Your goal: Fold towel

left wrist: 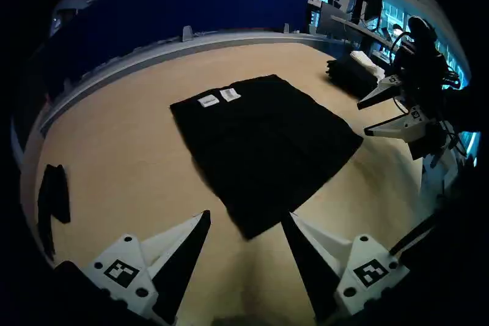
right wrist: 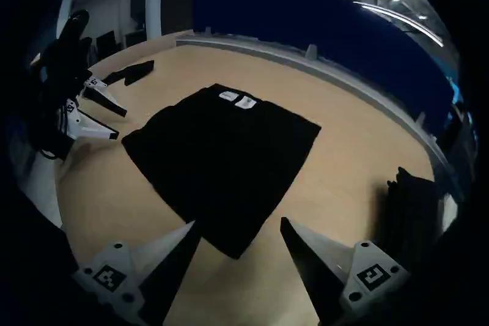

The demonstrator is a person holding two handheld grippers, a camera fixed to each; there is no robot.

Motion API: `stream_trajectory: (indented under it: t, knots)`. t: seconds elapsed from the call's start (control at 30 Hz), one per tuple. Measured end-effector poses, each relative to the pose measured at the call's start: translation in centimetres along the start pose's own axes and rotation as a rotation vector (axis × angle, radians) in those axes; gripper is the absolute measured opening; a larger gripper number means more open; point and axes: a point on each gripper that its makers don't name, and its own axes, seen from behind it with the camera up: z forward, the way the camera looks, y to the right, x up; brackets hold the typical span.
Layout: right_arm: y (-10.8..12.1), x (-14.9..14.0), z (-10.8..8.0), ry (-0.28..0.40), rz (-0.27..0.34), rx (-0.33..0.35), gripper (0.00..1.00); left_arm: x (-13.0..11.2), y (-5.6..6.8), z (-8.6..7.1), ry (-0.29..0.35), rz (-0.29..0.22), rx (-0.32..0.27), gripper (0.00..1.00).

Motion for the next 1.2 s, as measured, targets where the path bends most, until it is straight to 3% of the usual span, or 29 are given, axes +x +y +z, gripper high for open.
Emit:
stream_trajectory:
  t: [0.4, 0.63, 0.73, 0.83, 1.0, 1.13, 1.2]
  knots:
    - [-0.6, -2.8, 1.3, -0.059, 0.018, 0.021, 0.93, -2.3, 0.9, 1.4, -0.073, -0.032, -0.026, 0.85]
    - [-1.0, -3.8, 1.6, -0.081, 0.033, 0.030, 0.77, -2.3, 1.0, 1.7, -0.077, -0.027, -0.008, 0.83]
    - [-1.2, -4.1, 1.7, -0.086, 0.030, 0.035, 0.64, -2.3, 0.8, 1.7, -0.081, -0.030, 0.000, 0.80]
    - [-1.4, -4.2, 1.7, -0.087, 0.032, 0.038, 0.52, -2.3, 0.6, 1.7, -0.084, -0.036, 0.007, 0.75]
    - [-1.2, -4.3, 1.8, -0.085, 0.054, 0.030, 0.42, -2.5, 0.4, 1.7, -0.090, -0.036, 0.020, 0.66]
    - [-1.0, -4.2, 1.8, -0.085, 0.067, 0.024, 0.34, -2.6, 0.2, 1.7, -0.097, -0.024, 0.037, 0.52]
    - [-0.9, -4.2, 1.8, -0.086, 0.068, 0.023, 0.32, -2.6, 0.1, 1.7, -0.099, -0.021, 0.042, 0.51]
